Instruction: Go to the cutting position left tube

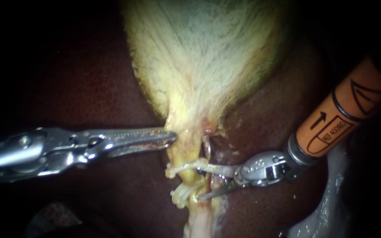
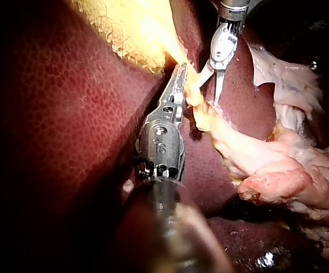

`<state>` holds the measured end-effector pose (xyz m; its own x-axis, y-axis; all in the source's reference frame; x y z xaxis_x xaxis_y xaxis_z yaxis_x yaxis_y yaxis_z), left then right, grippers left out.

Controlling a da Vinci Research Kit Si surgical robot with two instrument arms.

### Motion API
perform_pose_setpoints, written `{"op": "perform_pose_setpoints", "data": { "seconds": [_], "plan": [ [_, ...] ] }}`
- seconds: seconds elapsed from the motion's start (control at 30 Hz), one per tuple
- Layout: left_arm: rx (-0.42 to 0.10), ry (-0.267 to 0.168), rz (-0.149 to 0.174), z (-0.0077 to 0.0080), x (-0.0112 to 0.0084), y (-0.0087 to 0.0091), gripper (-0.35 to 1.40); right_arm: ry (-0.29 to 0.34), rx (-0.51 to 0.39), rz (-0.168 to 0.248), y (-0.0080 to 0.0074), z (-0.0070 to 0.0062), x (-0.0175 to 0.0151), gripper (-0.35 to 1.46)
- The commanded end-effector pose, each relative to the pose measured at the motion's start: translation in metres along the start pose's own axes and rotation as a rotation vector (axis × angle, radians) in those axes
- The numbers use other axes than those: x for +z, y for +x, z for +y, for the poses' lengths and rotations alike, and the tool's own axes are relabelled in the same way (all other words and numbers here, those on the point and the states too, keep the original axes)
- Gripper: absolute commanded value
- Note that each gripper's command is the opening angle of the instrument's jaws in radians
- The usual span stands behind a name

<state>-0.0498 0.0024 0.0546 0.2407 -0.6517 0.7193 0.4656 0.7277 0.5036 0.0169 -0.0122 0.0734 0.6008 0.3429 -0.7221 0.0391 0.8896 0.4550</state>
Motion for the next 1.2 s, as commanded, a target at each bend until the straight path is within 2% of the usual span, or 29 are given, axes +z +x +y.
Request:
{"op": "perform_pose_setpoints", "data": {
  "seconds": [0.03,0.33,0.47,0.67,0.87,1.1,1.2],
  "plan": [
    [0.001,0.000,0.000,0.0001,0.0001,0.0001,-0.03,0.011,-0.001,0.008,0.0000,-0.0002,0.0005,1.38],
    [0.001,0.002,0.000,0.0006,0.0003,0.0003,-0.03,0.098,-0.034,0.065,0.0020,-0.0022,0.0030,1.38],
    [0.001,0.001,0.000,0.0005,0.0003,0.0003,-0.03,0.120,-0.049,0.087,0.0030,-0.0022,0.0042,1.38],
    [0.001,0.001,0.000,0.0005,0.0003,0.0003,-0.03,0.128,-0.031,0.116,0.0038,-0.0014,0.0058,1.38],
    [0.001,0.000,0.000,0.0005,0.0004,0.0003,-0.03,0.130,0.101,0.124,0.0037,-0.0007,0.0063,1.35],
    [0.001,0.000,0.000,0.0004,0.0005,0.0004,-0.03,0.132,0.189,0.120,0.0037,-0.0007,0.0063,1.31],
    [0.001,0.000,0.000,0.0004,0.0005,0.0004,-0.03,0.132,0.201,0.120,0.0036,-0.0007,0.0063,1.30]
  ]
}}
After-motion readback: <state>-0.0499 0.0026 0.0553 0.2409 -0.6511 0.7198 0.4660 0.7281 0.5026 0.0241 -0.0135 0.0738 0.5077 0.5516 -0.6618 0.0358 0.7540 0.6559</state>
